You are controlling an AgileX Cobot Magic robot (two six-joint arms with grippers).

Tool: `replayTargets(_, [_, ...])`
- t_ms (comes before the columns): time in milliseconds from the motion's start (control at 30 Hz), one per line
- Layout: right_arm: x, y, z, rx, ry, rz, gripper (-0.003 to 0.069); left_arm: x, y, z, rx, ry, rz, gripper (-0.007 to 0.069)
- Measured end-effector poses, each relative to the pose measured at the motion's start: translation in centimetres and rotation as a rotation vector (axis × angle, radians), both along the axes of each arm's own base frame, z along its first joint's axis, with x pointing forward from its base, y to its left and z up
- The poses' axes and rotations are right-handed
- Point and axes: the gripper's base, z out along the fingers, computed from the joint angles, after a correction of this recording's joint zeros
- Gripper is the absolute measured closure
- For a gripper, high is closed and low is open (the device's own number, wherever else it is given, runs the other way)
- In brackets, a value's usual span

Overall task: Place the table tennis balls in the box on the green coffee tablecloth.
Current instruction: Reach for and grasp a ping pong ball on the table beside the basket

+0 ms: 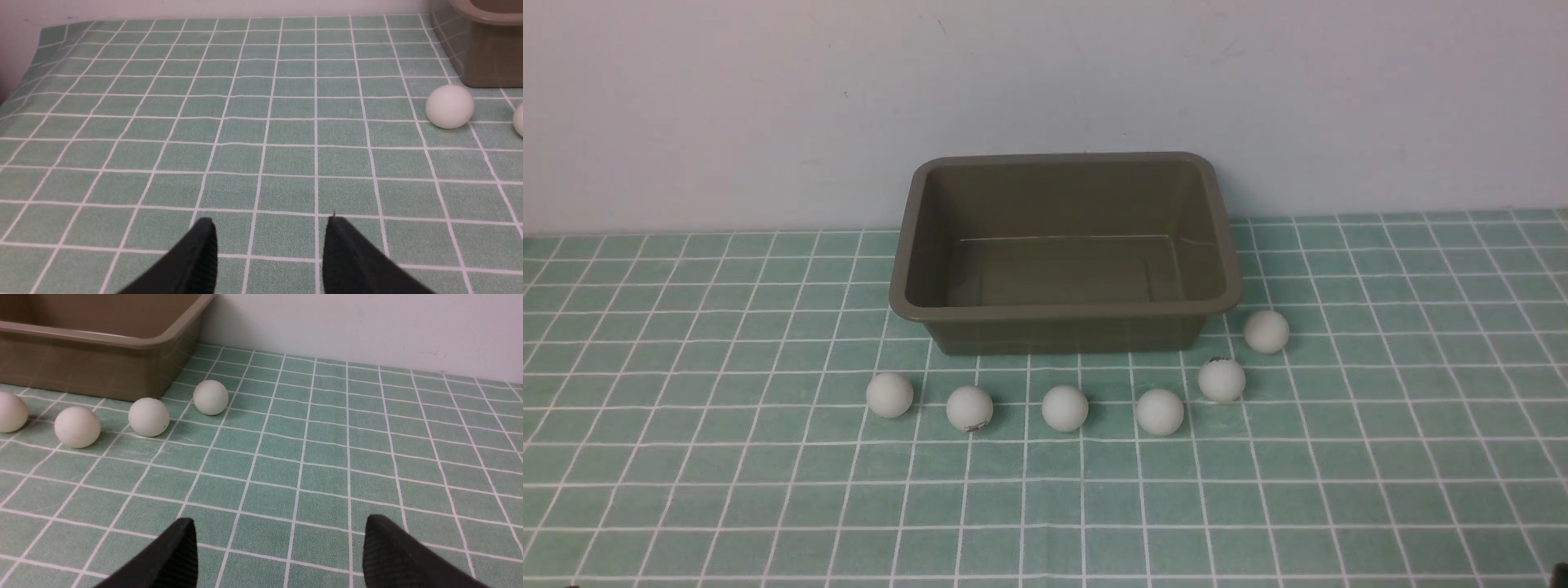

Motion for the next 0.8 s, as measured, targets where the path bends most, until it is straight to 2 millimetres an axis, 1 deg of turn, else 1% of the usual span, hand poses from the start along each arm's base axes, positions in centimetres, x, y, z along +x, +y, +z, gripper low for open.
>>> replayTargets(133, [0.0, 0.0, 0.1, 0.010, -0.004, 0.001, 0.0165, 0.0, 0.0, 0.0, 0.000, 0.000, 0.000, 0.0300])
replayTargets(233, [-0.1, 0.1, 1.3, 0.025, -0.036, 0.004, 0.0165, 0.0, 0.0, 0.0, 0.000, 0.000, 0.000, 0.0300])
replayTargets(300, [-0.3, 0.1, 2.5, 0.035, -0.074, 0.006, 0.0165, 0.0, 0.0, 0.0, 0.000, 0.000, 0.000, 0.0300])
replayTargets(333, [-0.6, 0.2, 4.1, 0.047, -0.120, 0.008, 0.0165, 0.0, 0.0, 0.0, 0.000, 0.000, 0.000, 0.0300])
replayTargets(367, [-0.6, 0.2, 4.1, 0.049, -0.120, 0.008, 0.0165, 0.0, 0.0, 0.0, 0.000, 0.000, 0.000, 0.0300])
replayTargets(467, [-1.4, 0.2, 7.2, 0.088, -0.213, 0.010, 0.0165, 0.0, 0.0, 0.0, 0.000, 0.000, 0.000, 0.0300])
replayTargets(533, [-2.5, 0.3, 9.9, 0.126, -0.293, 0.014, 0.0165, 0.0, 0.0, 0.0, 0.000, 0.000, 0.000, 0.0300])
replayTargets(567, [-2.8, 0.3, 10.7, 0.133, -0.308, 0.018, 0.0165, 0.0, 0.0, 0.0, 0.000, 0.000, 0.000, 0.0300])
replayTargets(600, [-2.8, 0.3, 10.7, 0.133, -0.308, 0.018, 0.0165, 0.0, 0.0, 0.0, 0.000, 0.000, 0.000, 0.0300])
replayTargets(633, [-3.4, 0.4, 11.7, 0.142, -0.326, 0.025, 0.0165, 0.0, 0.0, 0.0, 0.000, 0.000, 0.000, 0.0300])
replayTargets(667, [-3.8, 0.4, 12.3, 0.147, -0.325, 0.032, 0.0165, 0.0, 0.0, 0.0, 0.000, 0.000, 0.000, 0.0300])
replayTargets(800, [-4.8, 0.8, 13.3, 0.180, -0.287, 0.063, 0.0165, 0.0, 0.0, 0.0, 0.000, 0.000, 0.000, 0.0300])
